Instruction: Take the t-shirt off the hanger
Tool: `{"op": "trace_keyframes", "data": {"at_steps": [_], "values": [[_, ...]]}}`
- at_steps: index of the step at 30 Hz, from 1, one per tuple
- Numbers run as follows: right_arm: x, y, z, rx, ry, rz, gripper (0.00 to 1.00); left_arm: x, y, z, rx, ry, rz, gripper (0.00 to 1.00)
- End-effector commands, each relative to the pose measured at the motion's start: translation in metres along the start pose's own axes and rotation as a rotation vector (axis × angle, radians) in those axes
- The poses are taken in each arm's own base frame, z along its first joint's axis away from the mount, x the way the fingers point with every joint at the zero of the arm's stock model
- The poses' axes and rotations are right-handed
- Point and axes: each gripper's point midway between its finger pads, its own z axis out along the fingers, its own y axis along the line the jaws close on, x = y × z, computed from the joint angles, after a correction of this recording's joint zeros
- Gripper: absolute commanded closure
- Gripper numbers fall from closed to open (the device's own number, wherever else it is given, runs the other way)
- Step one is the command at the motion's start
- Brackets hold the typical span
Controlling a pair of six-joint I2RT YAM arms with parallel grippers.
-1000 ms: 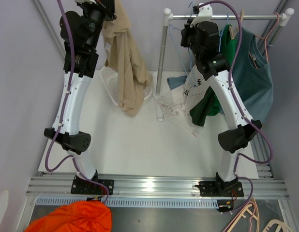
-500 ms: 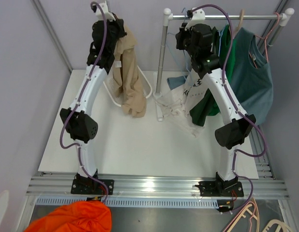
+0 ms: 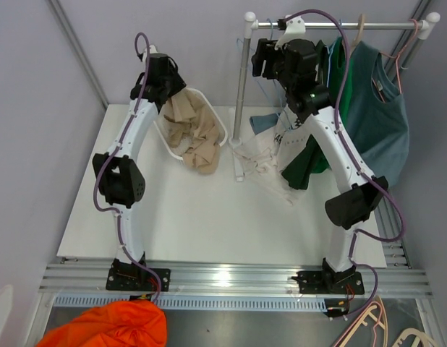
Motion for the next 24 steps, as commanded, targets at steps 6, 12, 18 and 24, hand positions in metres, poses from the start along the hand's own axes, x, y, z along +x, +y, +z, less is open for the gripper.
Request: {"op": "trace_keyframes", "data": {"at_steps": [6, 12, 18, 24], "values": [[-0.077, -0.019, -0.071, 0.067, -0.146, 0.015, 0.14, 0.003, 0.005, -0.027, -0.018, 0.054, -0.031, 0.01], [-0.097, -0.039, -0.103, 0.128, -0.163, 0.017, 0.14, -0.029, -0.012, -0.066, 0.027, -0.025, 0.036, 0.01], [-0.095, -0.063, -0.113, 0.209, -0.116, 0.013, 0.15, -0.051, -0.048, -0.122, 0.120, -0.106, 0.115, 0.01], [-0.087, -0.098, -0.114, 0.328, -0.068, 0.023, 0.22, -0.054, -0.088, -0.169, 0.219, -0.164, 0.192, 0.01]]}}
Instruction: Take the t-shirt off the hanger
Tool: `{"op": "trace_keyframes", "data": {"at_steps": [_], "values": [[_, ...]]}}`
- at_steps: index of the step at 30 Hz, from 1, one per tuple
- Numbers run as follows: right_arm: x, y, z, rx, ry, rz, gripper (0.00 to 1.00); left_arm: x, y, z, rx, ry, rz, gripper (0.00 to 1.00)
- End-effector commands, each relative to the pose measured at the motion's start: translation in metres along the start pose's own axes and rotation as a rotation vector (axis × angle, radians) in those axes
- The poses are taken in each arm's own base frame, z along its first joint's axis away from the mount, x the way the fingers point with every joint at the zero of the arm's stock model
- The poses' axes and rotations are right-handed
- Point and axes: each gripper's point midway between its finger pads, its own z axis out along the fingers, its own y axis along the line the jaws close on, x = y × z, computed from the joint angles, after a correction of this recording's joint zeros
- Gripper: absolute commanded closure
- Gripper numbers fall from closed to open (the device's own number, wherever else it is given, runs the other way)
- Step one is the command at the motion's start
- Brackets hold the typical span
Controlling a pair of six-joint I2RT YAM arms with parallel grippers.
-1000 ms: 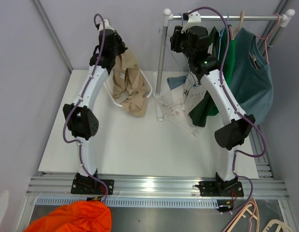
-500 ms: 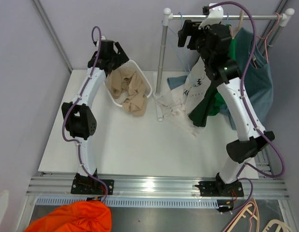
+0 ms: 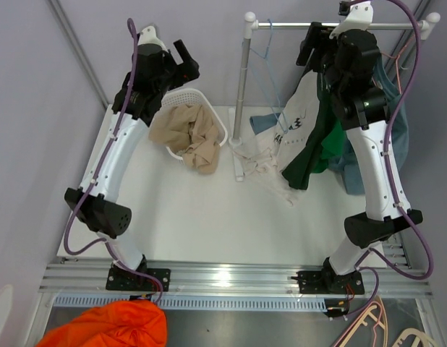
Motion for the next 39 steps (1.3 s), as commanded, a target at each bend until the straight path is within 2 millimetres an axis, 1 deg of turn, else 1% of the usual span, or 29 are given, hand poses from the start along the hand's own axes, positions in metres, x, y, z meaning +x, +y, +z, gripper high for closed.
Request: {"op": "trace_keyframes", "data": {"at_steps": [1, 2, 6, 8, 9, 10, 12, 13, 14, 15, 19, 21, 25, 26, 29, 30, 32, 35, 39], "values": [[0.008, -0.028, 0.004, 0.099, 0.040, 0.001, 0.23, -0.016, -0.025, -0.025, 0.059, -0.061, 0.074, 0.00], [0.009, -0.031, 0.005, 0.110, 0.044, -0.001, 0.23, -0.020, -0.029, -0.031, 0.071, -0.073, 0.081, 0.01], [0.013, -0.045, 0.012, 0.137, 0.054, -0.003, 0.27, -0.021, -0.049, -0.046, 0.153, -0.069, 0.100, 0.01], [0.017, -0.049, 0.018, 0.132, 0.065, -0.001, 0.27, -0.018, -0.055, -0.051, 0.179, -0.060, 0.104, 0.00], [0.019, -0.054, 0.020, 0.137, 0.069, 0.001, 0.27, -0.019, -0.055, -0.055, 0.179, -0.065, 0.101, 0.00], [0.020, -0.054, 0.022, 0.128, 0.073, 0.005, 0.27, -0.012, -0.058, -0.056, 0.181, -0.053, 0.103, 0.01], [0.025, -0.055, 0.028, 0.118, 0.081, 0.001, 0.28, -0.011, -0.065, -0.062, 0.196, -0.066, 0.098, 0.00], [0.026, -0.055, 0.030, 0.116, 0.082, -0.003, 0.28, 0.002, -0.066, -0.064, 0.200, -0.050, 0.104, 0.01], [0.028, -0.056, 0.034, 0.115, 0.085, -0.006, 0.29, 0.001, -0.072, -0.067, 0.218, -0.066, 0.101, 0.00], [0.030, -0.058, 0.036, 0.117, 0.088, -0.008, 0.30, 0.008, -0.078, -0.071, 0.235, -0.060, 0.107, 0.01], [0.036, -0.066, 0.047, 0.133, 0.095, -0.014, 0.31, 0.016, -0.088, -0.071, 0.255, -0.060, 0.126, 0.01], [0.040, -0.068, 0.051, 0.129, 0.101, -0.011, 0.34, 0.017, -0.089, -0.071, 0.261, -0.057, 0.128, 0.01], [0.045, -0.073, 0.061, 0.141, 0.096, -0.012, 0.36, 0.014, -0.091, -0.073, 0.269, -0.068, 0.124, 0.01], [0.047, -0.073, 0.064, 0.141, 0.098, -0.013, 0.37, 0.015, -0.091, -0.072, 0.271, -0.066, 0.128, 0.00], [0.050, -0.075, 0.070, 0.151, 0.092, -0.014, 0.55, 0.014, -0.093, -0.074, 0.278, -0.073, 0.130, 0.01], [0.051, -0.075, 0.071, 0.151, 0.092, -0.016, 0.58, 0.015, -0.093, -0.075, 0.281, -0.073, 0.132, 0.00], [0.049, -0.076, 0.073, 0.155, 0.076, -0.018, 0.57, 0.013, -0.094, -0.077, 0.290, -0.083, 0.135, 0.01], [0.049, -0.080, 0.077, 0.176, 0.065, -0.026, 0.71, 0.014, -0.096, -0.078, 0.311, -0.085, 0.143, 0.00], [0.052, -0.080, 0.081, 0.175, 0.063, -0.035, 0.70, 0.012, -0.096, -0.081, 0.314, -0.092, 0.147, 0.00]]}}
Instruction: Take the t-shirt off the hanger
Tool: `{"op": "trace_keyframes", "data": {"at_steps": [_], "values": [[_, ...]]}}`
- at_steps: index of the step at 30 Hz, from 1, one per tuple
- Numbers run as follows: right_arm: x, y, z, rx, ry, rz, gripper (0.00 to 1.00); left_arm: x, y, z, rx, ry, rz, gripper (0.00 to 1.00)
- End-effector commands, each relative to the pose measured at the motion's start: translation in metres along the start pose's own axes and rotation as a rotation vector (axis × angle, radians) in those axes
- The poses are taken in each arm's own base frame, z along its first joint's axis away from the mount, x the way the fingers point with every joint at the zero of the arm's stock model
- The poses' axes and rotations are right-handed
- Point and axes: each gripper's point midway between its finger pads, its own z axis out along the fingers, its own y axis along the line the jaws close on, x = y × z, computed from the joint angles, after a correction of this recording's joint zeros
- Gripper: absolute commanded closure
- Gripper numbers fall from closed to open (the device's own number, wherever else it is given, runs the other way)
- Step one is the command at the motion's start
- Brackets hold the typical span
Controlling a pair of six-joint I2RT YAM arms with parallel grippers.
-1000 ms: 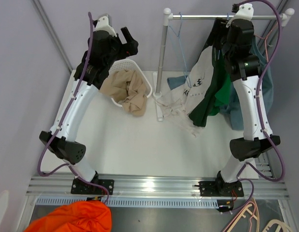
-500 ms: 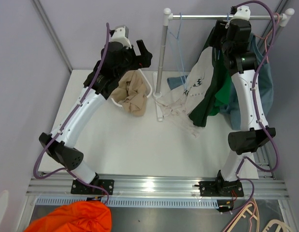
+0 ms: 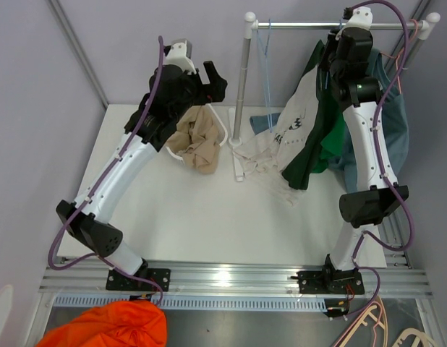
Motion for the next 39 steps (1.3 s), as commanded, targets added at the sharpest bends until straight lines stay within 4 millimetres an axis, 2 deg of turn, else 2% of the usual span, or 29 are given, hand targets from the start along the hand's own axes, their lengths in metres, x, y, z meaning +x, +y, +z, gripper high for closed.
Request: {"op": "trace_keyframes", "data": {"at_steps": [1, 4, 8, 9, 11, 18, 22, 26, 27, 28, 29, 30, 33, 36, 39], "values": [[-0.015, -0.002, 0.006, 0.010, -0.064, -0.007, 0.71, -0.032, -0.011, -0.021, 0.049, -0.091, 0.016, 0.01], [-0.014, -0.003, 0.011, 0.015, -0.073, -0.010, 0.77, -0.031, -0.010, -0.024, 0.048, -0.095, 0.021, 0.01], [-0.008, -0.001, 0.018, 0.013, -0.071, -0.022, 0.77, -0.031, -0.007, -0.030, 0.045, -0.106, 0.035, 0.00], [-0.005, 0.000, 0.021, 0.014, -0.065, -0.022, 0.82, -0.031, -0.006, -0.031, 0.043, -0.106, 0.036, 0.00], [-0.006, -0.001, 0.021, 0.013, -0.068, -0.019, 1.00, -0.032, -0.005, -0.034, 0.040, -0.112, 0.040, 0.00], [-0.019, 0.005, 0.011, -0.018, -0.096, -0.020, 1.00, -0.041, -0.008, -0.047, 0.055, -0.136, 0.036, 0.01], [-0.047, 0.012, -0.010, -0.044, -0.147, -0.023, 1.00, -0.045, -0.012, -0.053, 0.078, -0.144, 0.032, 0.01], [-0.070, 0.026, -0.041, -0.082, -0.197, -0.033, 1.00, -0.048, -0.018, -0.061, 0.109, -0.158, 0.046, 0.01], [-0.074, 0.031, -0.047, -0.093, -0.205, -0.030, 1.00, -0.053, -0.023, -0.064, 0.129, -0.178, 0.054, 0.01], [-0.085, 0.036, -0.060, -0.104, -0.234, -0.049, 1.00, -0.062, -0.032, -0.068, 0.171, -0.198, 0.085, 0.00], [-0.085, 0.036, -0.060, -0.104, -0.234, -0.049, 1.00, -0.061, -0.032, -0.067, 0.172, -0.196, 0.097, 0.00], [-0.089, 0.037, -0.064, -0.106, -0.243, -0.049, 1.00, -0.074, -0.037, -0.072, 0.181, -0.222, 0.101, 0.00], [-0.100, 0.040, -0.080, -0.118, -0.261, -0.047, 1.00, -0.079, -0.042, -0.077, 0.193, -0.231, 0.127, 0.00], [-0.101, 0.041, -0.090, -0.115, -0.260, -0.043, 1.00, -0.079, -0.047, -0.078, 0.202, -0.232, 0.140, 0.00], [-0.094, 0.042, -0.094, -0.118, -0.228, -0.034, 1.00, -0.074, -0.052, -0.076, 0.208, -0.216, 0.159, 0.01]]}}
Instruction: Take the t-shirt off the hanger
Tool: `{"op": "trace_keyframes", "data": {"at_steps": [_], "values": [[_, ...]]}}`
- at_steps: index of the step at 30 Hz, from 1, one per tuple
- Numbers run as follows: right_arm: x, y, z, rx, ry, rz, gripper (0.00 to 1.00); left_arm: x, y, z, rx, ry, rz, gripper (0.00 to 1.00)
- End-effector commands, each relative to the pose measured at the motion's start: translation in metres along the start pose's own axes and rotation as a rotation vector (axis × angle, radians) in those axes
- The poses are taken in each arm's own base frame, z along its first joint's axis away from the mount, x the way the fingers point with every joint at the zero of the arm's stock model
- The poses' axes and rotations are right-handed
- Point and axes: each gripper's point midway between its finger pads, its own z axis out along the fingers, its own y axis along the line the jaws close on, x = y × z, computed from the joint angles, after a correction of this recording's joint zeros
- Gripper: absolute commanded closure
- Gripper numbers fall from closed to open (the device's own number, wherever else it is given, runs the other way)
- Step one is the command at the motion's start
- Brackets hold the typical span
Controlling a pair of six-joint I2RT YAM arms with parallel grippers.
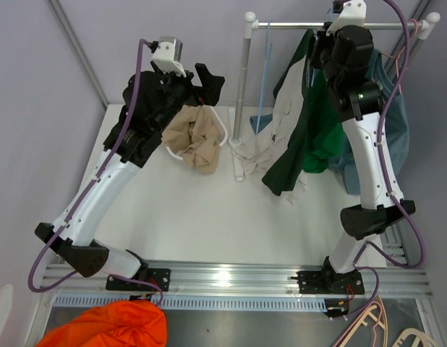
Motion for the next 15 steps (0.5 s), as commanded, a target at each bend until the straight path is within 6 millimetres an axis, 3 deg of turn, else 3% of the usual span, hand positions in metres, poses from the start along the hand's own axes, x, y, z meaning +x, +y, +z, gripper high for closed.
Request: {"op": "trace_keyframes", "data": {"at_steps": [1, 6, 7, 9, 10, 12, 13, 14, 15], "values": [[-0.043, -0.006, -0.031, 0.012, -0.091, 0.030, 1.00, -0.024, -0.020, -0.011, 0.060, -0.053, 0.046, 0.01], [-0.022, -0.008, -0.048, 0.105, -0.020, 0.106, 1.00, -0.020, -0.046, -0.022, 0.111, -0.050, 0.155, 0.01], [-0.011, -0.010, -0.056, 0.158, 0.019, 0.114, 1.00, -0.016, -0.061, -0.026, 0.134, -0.049, 0.180, 0.00], [-0.002, -0.006, -0.066, 0.182, 0.052, 0.174, 1.00, -0.009, -0.063, -0.033, 0.101, -0.050, 0.262, 0.01], [0.004, -0.003, -0.079, 0.209, 0.072, 0.178, 1.00, -0.005, -0.078, -0.040, 0.129, -0.050, 0.274, 0.01], [0.010, 0.002, -0.092, 0.234, 0.077, 0.198, 1.00, -0.015, -0.083, -0.058, 0.129, -0.087, 0.300, 0.00], [0.015, 0.002, -0.103, 0.240, 0.079, 0.228, 1.00, 0.010, -0.096, -0.065, 0.168, -0.049, 0.320, 0.00], [0.017, 0.006, -0.111, 0.241, 0.078, 0.238, 1.00, 0.006, -0.102, -0.073, 0.188, -0.083, 0.322, 0.01], [0.019, 0.008, -0.116, 0.231, 0.079, 0.250, 1.00, 0.024, -0.099, -0.086, 0.200, -0.066, 0.330, 0.00]]}}
